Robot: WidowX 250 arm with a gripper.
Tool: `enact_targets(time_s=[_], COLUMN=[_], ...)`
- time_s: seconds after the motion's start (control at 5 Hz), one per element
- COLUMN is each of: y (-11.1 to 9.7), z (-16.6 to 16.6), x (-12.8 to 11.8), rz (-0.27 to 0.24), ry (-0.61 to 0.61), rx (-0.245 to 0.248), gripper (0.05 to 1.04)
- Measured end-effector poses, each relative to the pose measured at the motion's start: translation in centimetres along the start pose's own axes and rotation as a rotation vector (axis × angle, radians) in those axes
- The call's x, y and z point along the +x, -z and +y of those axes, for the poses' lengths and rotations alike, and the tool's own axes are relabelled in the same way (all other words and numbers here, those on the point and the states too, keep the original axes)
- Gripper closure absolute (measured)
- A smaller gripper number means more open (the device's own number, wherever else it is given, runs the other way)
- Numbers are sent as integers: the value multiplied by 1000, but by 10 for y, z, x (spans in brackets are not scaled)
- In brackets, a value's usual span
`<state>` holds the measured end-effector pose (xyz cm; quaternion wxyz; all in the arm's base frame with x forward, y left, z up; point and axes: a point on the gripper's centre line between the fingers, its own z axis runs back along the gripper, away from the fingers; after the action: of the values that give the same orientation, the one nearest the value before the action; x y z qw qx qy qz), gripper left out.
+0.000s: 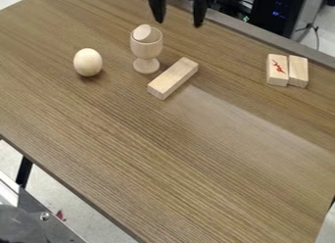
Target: Move the rectangular block on the right side of the table
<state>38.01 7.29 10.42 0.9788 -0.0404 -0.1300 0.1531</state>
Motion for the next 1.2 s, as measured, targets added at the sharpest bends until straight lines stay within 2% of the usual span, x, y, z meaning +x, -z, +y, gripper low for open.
enact_targets(time_s=[0.4, 0.6, 0.8, 1.0, 1.2], y=[17, 29, 33, 34, 37], z=[-7, -6, -3, -8, -14], x=[-23, -35, -42, -39, -41], rz=[53, 58, 64, 40, 43], ry=[297, 360, 381, 397, 409], rx=[-121, -129, -114, -109, -114], gripper=[83, 83, 83, 83, 83])
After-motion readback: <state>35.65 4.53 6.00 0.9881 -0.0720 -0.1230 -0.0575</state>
